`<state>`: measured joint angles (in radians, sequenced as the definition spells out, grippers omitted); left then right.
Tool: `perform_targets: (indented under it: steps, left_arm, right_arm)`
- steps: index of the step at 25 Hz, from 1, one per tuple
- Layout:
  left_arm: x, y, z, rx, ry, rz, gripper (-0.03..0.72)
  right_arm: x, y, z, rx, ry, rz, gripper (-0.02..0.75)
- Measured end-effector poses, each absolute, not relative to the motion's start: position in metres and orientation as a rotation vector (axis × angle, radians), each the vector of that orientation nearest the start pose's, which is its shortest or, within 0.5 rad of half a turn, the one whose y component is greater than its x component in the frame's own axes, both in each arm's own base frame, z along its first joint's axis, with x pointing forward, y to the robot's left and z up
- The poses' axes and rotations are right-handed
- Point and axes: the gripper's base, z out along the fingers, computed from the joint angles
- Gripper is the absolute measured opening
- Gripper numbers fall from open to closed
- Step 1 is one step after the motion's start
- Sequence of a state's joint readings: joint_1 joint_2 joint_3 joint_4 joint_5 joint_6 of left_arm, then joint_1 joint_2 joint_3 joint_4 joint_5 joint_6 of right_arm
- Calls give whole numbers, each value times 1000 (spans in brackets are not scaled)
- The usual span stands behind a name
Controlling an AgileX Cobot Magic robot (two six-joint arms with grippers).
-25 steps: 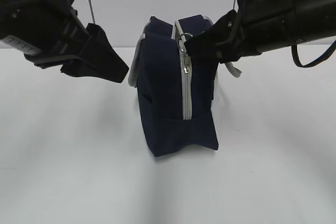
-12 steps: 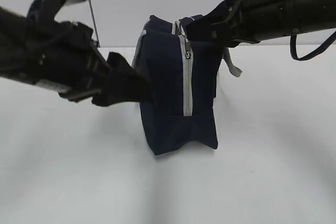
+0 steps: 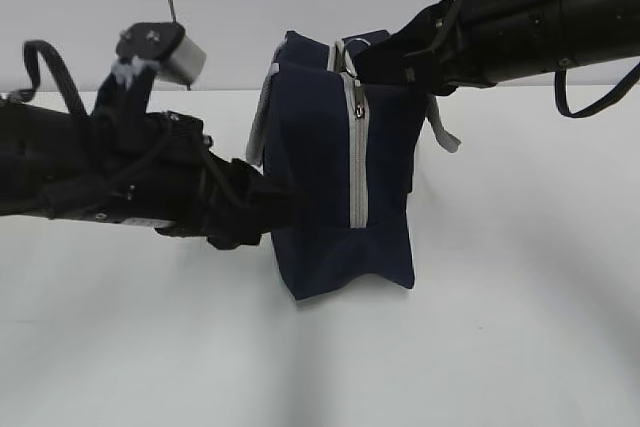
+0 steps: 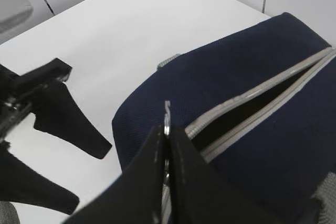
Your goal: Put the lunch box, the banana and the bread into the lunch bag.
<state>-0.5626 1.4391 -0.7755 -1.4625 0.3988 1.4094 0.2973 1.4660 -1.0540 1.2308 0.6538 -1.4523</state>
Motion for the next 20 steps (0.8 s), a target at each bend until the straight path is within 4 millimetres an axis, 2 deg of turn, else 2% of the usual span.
perform_targets:
  steps: [5,12,20]
  left_arm:
    - [235,-189,222,895,2094,-708,414]
    - [242,-191,224,947,1970,-639,428]
    - [245,-193,214,995,1975,-610,433]
  right_arm:
    - [286,143,308,-964,1870,657,-16]
    - [285,143,307,-981,1871,653,-16]
    - [285,143,307,-985,1871,652,-16]
